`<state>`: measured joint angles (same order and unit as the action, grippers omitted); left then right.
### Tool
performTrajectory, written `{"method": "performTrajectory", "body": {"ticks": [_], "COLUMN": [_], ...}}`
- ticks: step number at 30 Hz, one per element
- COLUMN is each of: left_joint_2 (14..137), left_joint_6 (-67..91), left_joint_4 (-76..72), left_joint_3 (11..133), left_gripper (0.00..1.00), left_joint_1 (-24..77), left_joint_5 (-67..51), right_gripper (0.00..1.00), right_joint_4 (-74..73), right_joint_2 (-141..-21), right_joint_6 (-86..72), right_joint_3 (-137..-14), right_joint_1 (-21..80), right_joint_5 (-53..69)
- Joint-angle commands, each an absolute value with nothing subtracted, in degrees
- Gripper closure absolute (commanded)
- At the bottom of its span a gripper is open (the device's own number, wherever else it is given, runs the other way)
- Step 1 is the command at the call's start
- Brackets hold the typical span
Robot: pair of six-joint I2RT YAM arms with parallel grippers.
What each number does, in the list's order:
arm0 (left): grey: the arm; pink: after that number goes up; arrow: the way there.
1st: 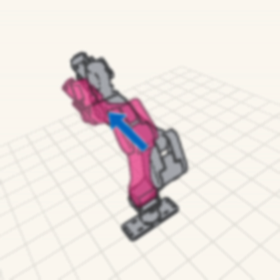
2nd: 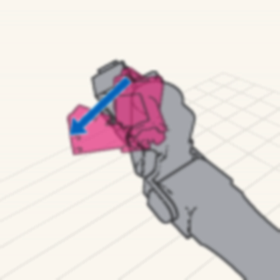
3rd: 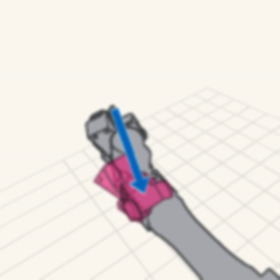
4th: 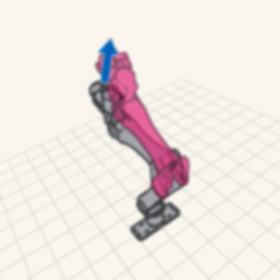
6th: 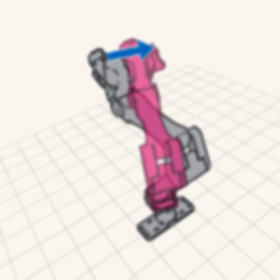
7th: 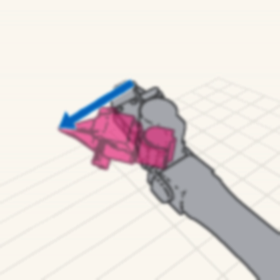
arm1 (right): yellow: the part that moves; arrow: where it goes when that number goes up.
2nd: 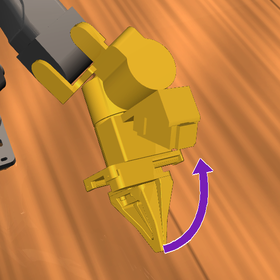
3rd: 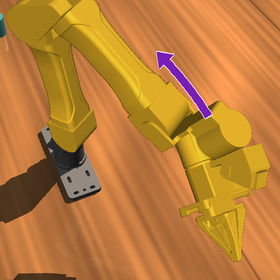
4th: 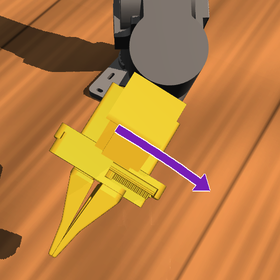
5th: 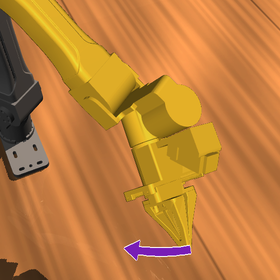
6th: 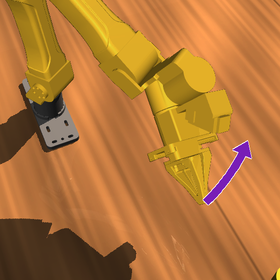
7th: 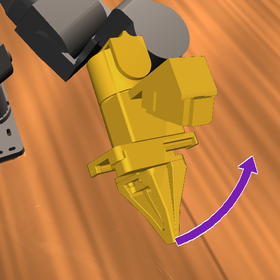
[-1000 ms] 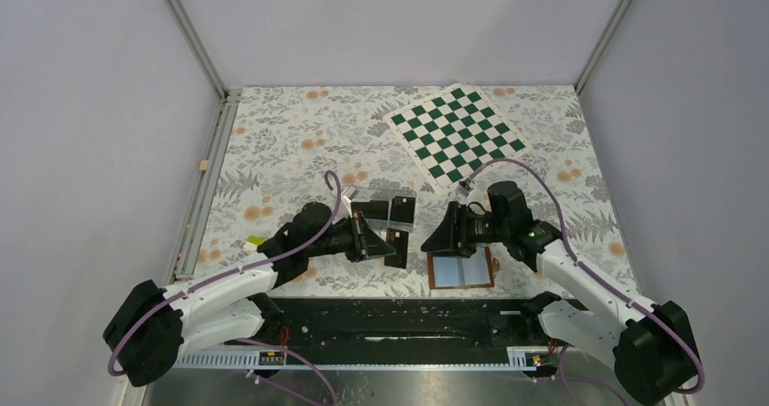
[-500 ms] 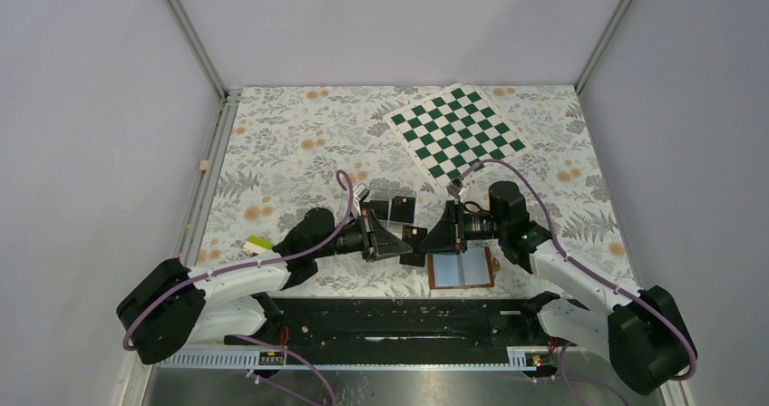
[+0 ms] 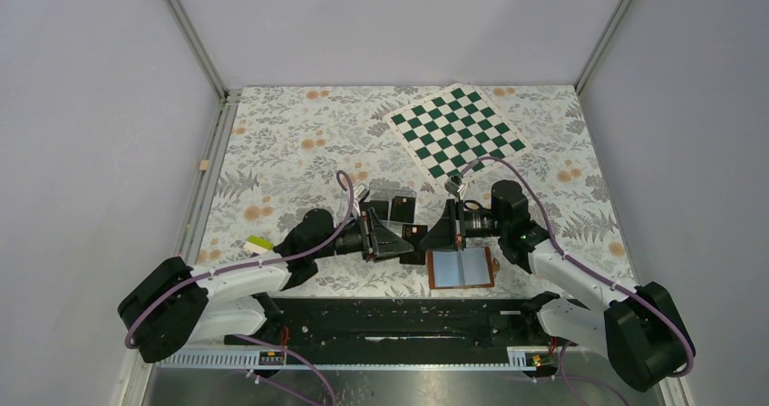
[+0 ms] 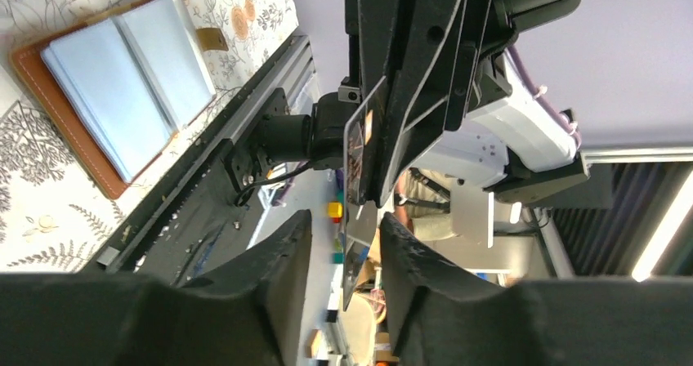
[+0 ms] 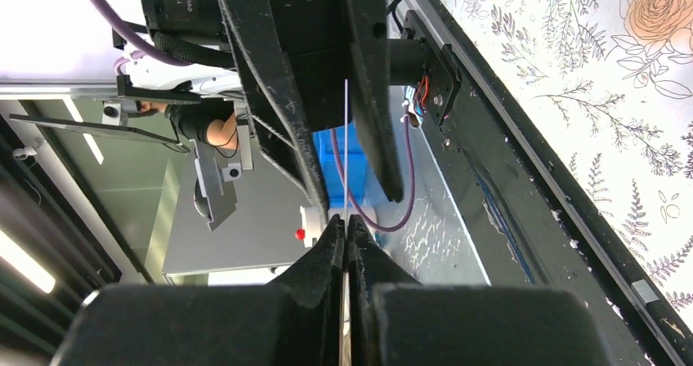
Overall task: Put the credit cards into the card holder
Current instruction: Insert the credit card into the card holder.
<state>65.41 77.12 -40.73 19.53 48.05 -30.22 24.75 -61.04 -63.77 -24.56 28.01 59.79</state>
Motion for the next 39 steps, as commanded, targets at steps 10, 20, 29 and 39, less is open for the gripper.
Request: {"method": "performTrajectory", "body": {"ticks": [10,20,29,39], "left_joint_2": [65.2,77.0,85.7,92.1], "left_joint_6": [72.4,72.5,70.8,69.9], "left_joint_4": [-30.3,-31.0,-27.7,-25.1], "left_joint_3": [17.9,21.4,27.9,32.6], "left_gripper": [0.43,0.53,0.57,0.6], "left_joint_1": [47.5,50.0,51.1,52.0], "left_joint_5": [-22.0,-20.4,-20.3,-20.4], "right_gripper": [1.0,1.0,1.0,1.0], "right_joint_4": [-8.0,-18.2,-23.3,-28.6], "right_joint_2": [-57.8,-62.1,-60.2,-57.7], "right_joint_6": [-37.1,-25.4,-24.9,-26.5], "right_joint_3": [-27.3,-29.1,-29.7,-30.0], "right_joint_1": [18.2,8.6,8.0,7.9], "right_joint_5": [47.3,36.8,29.8,24.4]}}
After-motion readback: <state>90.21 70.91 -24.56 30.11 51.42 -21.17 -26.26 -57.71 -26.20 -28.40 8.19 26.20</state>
